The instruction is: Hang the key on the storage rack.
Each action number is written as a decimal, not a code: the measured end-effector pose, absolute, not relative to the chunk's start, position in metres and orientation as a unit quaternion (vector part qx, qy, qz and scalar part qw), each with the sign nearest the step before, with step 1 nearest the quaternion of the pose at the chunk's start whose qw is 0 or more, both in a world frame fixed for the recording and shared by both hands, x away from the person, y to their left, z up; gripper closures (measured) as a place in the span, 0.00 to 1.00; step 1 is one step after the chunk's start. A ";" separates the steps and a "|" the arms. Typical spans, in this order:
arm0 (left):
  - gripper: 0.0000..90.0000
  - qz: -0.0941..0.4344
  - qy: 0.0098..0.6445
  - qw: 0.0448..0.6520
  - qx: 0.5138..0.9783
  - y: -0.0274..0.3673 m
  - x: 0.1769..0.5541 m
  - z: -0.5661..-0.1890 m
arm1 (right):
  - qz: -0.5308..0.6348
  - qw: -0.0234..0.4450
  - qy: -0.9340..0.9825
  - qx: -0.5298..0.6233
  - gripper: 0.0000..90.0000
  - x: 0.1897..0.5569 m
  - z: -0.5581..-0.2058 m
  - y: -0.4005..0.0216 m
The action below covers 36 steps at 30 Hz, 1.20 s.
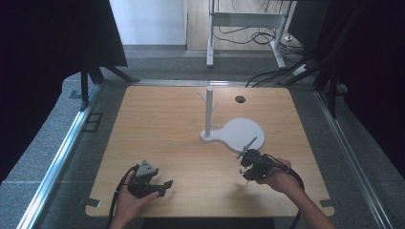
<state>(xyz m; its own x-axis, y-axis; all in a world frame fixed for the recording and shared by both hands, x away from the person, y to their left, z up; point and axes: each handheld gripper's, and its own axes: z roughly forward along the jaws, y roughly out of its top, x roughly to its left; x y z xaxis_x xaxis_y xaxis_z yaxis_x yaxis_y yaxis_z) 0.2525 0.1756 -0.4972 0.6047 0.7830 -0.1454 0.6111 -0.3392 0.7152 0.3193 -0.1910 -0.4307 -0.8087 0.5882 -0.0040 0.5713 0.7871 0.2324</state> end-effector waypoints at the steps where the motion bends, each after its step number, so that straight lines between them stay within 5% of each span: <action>1: 0.28 0.112 0.430 0.381 0.811 0.175 0.252 -0.497 | 0.112 0.039 0.944 0.308 0.95 0.322 -0.431 -0.192; 36: 0.28 0.110 0.427 0.377 0.815 0.174 0.253 -0.499 | 0.124 0.075 0.923 0.356 0.94 0.387 -0.412 -0.194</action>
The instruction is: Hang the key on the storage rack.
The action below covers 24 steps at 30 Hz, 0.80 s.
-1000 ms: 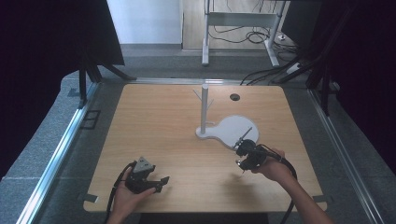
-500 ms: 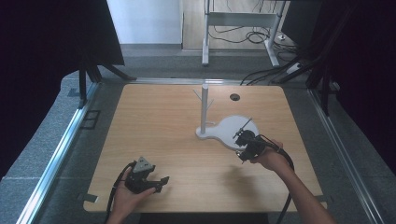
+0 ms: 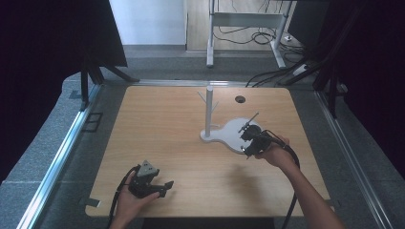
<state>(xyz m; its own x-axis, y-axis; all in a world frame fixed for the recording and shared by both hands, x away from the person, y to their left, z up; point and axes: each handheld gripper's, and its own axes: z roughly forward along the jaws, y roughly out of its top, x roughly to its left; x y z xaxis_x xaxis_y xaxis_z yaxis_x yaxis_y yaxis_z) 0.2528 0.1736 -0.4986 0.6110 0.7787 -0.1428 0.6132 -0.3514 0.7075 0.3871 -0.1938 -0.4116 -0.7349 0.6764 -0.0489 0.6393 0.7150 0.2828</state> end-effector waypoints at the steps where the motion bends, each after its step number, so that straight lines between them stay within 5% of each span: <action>1: 0.28 0.110 0.427 0.377 0.814 0.174 0.253 -0.499 | 0.126 0.075 0.922 0.358 0.94 0.389 -0.410 -0.194; 24: 0.28 0.108 0.427 0.378 0.814 0.175 0.252 -0.497 | 0.138 0.095 0.909 0.383 0.94 0.423 -0.396 -0.191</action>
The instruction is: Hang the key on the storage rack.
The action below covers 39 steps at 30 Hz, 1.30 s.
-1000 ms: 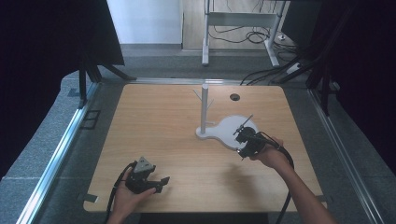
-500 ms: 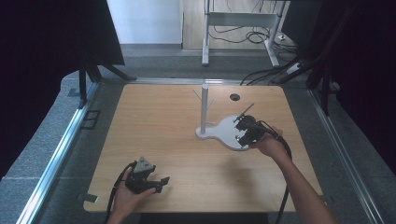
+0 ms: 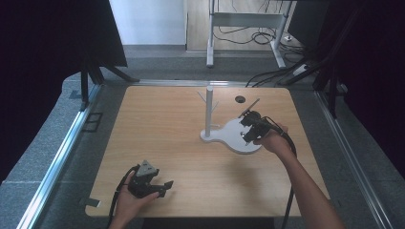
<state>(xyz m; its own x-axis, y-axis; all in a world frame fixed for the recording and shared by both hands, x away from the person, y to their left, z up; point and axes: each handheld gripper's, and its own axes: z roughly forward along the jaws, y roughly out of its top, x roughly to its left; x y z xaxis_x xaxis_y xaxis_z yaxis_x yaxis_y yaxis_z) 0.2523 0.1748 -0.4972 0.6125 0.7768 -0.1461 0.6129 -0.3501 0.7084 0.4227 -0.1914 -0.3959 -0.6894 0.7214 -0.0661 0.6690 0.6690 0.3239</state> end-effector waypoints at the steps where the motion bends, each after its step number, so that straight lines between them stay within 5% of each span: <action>1: 0.28 0.108 0.427 0.378 0.814 0.175 0.252 -0.497 | 0.139 0.096 0.908 0.384 0.94 0.424 -0.395 -0.191; 39: 0.29 0.104 0.421 0.375 0.819 0.171 0.252 -0.498 | 0.147 0.111 0.900 0.395 0.94 0.459 -0.373 -0.180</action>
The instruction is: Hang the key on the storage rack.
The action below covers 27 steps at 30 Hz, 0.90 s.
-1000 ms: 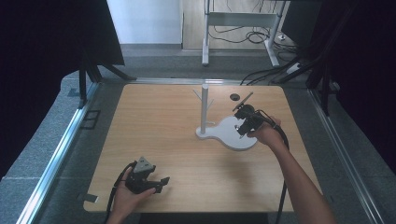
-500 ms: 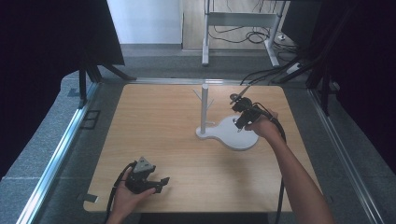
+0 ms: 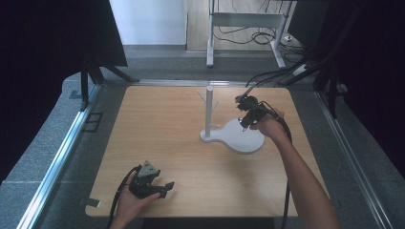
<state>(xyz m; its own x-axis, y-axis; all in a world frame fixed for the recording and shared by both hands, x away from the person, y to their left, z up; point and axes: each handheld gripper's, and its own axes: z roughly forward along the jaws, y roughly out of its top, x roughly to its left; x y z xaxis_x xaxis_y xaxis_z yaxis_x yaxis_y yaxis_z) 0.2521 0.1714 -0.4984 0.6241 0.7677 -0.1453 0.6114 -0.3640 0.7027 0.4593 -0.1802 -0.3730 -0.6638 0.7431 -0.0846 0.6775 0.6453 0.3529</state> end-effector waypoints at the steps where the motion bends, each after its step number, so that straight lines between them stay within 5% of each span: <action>1: 0.29 0.103 0.421 0.377 0.819 0.171 0.252 -0.498 | 0.146 0.111 0.900 0.395 0.94 0.460 -0.374 -0.179; 27: 0.29 0.094 0.413 0.382 0.821 0.167 0.251 -0.498 | 0.165 0.116 0.897 0.394 0.94 0.478 -0.370 -0.168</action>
<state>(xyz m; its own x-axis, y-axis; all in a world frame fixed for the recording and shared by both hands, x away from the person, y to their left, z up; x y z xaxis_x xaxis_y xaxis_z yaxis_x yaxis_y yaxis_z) 0.2513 0.1673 -0.4980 0.6414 0.7499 -0.1619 0.6068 -0.3667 0.7052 0.4785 -0.1677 -0.3696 -0.6628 0.7448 -0.0775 0.6684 0.6351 0.3872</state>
